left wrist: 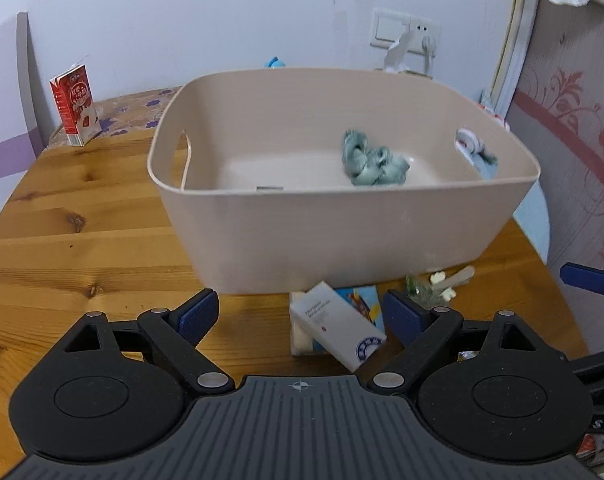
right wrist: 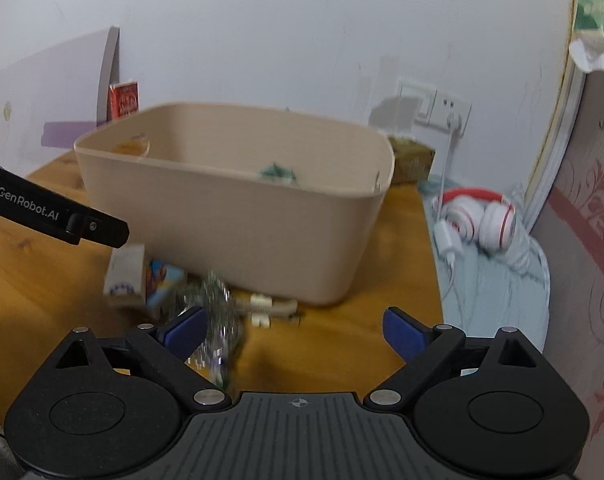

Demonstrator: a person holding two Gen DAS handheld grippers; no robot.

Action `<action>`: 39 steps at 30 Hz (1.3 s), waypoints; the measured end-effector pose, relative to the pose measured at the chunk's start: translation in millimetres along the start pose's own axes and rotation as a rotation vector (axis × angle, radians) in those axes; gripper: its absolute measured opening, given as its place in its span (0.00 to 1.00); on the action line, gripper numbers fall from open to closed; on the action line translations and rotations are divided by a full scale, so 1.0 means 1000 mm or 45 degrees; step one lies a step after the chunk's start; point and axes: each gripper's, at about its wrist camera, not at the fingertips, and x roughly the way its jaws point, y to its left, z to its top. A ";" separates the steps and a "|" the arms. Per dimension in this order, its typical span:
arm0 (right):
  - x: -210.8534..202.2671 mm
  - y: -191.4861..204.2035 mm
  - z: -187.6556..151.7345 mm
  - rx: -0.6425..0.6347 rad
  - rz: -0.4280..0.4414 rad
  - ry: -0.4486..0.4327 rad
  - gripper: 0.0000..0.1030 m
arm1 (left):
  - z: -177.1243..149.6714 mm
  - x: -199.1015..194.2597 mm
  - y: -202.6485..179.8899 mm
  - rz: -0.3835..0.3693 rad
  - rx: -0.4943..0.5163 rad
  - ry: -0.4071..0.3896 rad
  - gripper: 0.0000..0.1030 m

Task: Organize objects
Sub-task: 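Grasp the white box with the left tool while the right tool grasps the clear herb bag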

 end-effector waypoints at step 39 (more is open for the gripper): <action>0.027 0.051 -0.010 -0.081 0.144 0.059 0.40 | -0.029 0.012 0.005 -0.163 -0.037 0.085 0.27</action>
